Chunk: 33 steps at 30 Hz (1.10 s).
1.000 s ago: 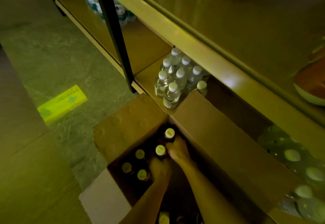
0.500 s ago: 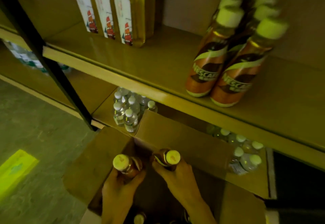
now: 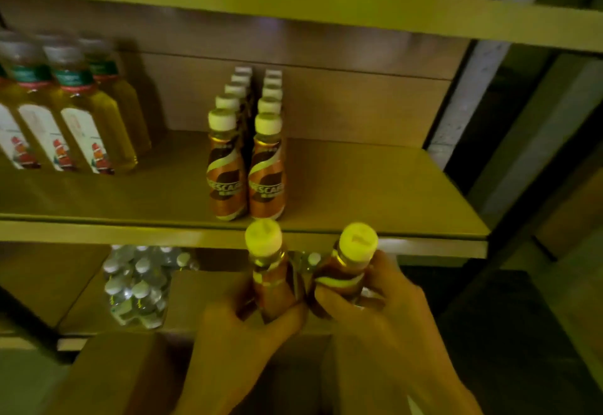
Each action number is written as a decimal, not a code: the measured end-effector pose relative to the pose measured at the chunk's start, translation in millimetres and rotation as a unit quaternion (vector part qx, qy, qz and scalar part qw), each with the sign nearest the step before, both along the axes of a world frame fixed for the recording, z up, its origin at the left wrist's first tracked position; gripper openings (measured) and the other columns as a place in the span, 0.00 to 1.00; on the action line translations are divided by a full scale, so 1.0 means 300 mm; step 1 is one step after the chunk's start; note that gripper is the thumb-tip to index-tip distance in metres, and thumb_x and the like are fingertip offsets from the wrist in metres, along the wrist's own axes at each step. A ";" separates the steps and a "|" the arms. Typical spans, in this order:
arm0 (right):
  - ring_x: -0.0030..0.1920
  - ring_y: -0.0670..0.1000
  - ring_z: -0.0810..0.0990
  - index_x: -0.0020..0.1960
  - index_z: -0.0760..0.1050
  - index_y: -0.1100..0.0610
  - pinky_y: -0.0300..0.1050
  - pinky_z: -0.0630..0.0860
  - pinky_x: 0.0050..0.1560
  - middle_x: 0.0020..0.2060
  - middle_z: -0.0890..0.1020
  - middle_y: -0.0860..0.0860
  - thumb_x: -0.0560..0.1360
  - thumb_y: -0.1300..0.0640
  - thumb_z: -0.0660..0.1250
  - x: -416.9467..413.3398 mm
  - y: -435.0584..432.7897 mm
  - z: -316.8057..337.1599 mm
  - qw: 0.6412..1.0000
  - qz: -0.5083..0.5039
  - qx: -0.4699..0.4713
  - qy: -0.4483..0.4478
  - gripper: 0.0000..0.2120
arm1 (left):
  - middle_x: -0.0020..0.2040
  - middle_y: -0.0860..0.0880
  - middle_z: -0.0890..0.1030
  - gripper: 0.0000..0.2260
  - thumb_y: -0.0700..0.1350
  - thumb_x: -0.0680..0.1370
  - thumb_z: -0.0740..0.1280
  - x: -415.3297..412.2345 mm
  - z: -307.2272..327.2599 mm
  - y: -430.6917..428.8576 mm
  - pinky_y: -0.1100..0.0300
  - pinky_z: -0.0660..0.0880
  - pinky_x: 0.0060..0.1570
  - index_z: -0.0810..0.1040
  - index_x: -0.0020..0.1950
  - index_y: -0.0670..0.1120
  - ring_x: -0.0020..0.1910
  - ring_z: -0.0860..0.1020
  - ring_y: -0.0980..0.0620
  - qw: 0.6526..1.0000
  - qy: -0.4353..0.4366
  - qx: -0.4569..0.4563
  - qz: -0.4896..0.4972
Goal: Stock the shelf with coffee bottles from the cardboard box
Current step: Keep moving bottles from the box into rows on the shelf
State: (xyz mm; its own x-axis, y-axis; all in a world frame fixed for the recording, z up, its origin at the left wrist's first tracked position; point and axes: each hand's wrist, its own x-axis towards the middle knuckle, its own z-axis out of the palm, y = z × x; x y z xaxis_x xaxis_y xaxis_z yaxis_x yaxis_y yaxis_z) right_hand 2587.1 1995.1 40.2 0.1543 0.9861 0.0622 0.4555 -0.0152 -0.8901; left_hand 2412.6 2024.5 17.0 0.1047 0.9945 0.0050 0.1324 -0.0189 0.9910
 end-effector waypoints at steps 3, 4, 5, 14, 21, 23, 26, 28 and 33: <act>0.45 0.39 0.84 0.56 0.77 0.43 0.32 0.79 0.36 0.44 0.85 0.39 0.68 0.47 0.76 0.105 0.027 0.074 0.998 -0.036 0.056 0.016 0.18 | 0.41 0.59 0.85 0.15 0.44 0.66 0.80 0.089 0.063 0.047 0.67 0.76 0.36 0.81 0.47 0.56 0.41 0.83 0.61 0.998 -0.007 0.067 -0.018; 0.44 0.38 0.84 0.56 0.78 0.44 0.32 0.79 0.36 0.44 0.85 0.39 0.68 0.47 0.76 0.135 0.045 0.107 0.996 -0.043 0.078 0.012 0.18 | 0.41 0.61 0.85 0.15 0.45 0.67 0.80 0.134 0.107 0.070 0.67 0.77 0.35 0.80 0.47 0.59 0.41 0.83 0.62 0.996 -0.011 0.086 -0.027; 0.46 0.37 0.84 0.58 0.78 0.45 0.32 0.80 0.39 0.45 0.85 0.39 0.68 0.46 0.75 0.159 0.062 0.139 0.994 -0.049 0.093 0.004 0.19 | 0.42 0.63 0.84 0.16 0.46 0.68 0.79 0.166 0.126 0.101 0.68 0.78 0.35 0.78 0.48 0.60 0.41 0.83 0.63 0.995 -0.018 0.099 -0.027; 0.48 0.40 0.83 0.55 0.79 0.44 0.41 0.79 0.49 0.46 0.85 0.40 0.71 0.46 0.74 0.306 0.313 0.196 0.994 -0.061 0.088 0.014 0.13 | 0.46 0.57 0.85 0.19 0.52 0.67 0.78 0.318 0.186 0.356 0.54 0.81 0.47 0.80 0.57 0.57 0.44 0.83 0.60 0.988 0.045 0.147 -0.028; 0.51 0.41 0.82 0.54 0.78 0.42 0.45 0.79 0.54 0.48 0.85 0.40 0.71 0.46 0.74 0.342 0.416 0.097 0.995 -0.061 0.057 0.048 0.13 | 0.46 0.57 0.85 0.17 0.50 0.70 0.77 0.358 0.117 0.415 0.59 0.80 0.45 0.79 0.56 0.57 0.44 0.83 0.62 0.991 0.053 0.124 -0.018; 0.51 0.41 0.82 0.53 0.77 0.39 0.42 0.79 0.52 0.48 0.84 0.39 0.71 0.44 0.74 0.347 0.416 0.078 0.994 -0.060 0.065 0.057 0.12 | 0.47 0.58 0.85 0.17 0.49 0.71 0.77 0.368 0.102 0.410 0.65 0.78 0.42 0.79 0.58 0.58 0.45 0.82 0.65 0.991 0.039 0.128 -0.021; 0.52 0.40 0.81 0.57 0.77 0.39 0.40 0.78 0.51 0.49 0.84 0.38 0.71 0.43 0.74 0.354 0.409 0.069 0.994 -0.064 0.076 0.054 0.16 | 0.49 0.59 0.84 0.20 0.50 0.71 0.77 0.373 0.096 0.410 0.68 0.76 0.42 0.76 0.59 0.58 0.46 0.81 0.66 0.991 0.045 0.126 -0.024; 0.56 0.41 0.80 0.63 0.75 0.41 0.42 0.78 0.55 0.54 0.83 0.38 0.69 0.40 0.75 0.361 0.402 0.064 0.995 -0.053 0.062 0.053 0.24 | 0.50 0.60 0.83 0.22 0.50 0.69 0.78 0.357 0.097 0.414 0.68 0.75 0.44 0.74 0.59 0.61 0.47 0.81 0.66 0.990 0.065 0.116 -0.044; 0.64 0.43 0.76 0.73 0.67 0.44 0.46 0.74 0.64 0.64 0.78 0.40 0.68 0.45 0.77 0.366 0.364 0.030 0.997 -0.055 0.052 0.032 0.36 | 0.54 0.63 0.81 0.27 0.46 0.68 0.80 0.316 0.094 0.421 0.68 0.72 0.49 0.74 0.63 0.60 0.55 0.78 0.65 0.986 0.108 0.104 -0.077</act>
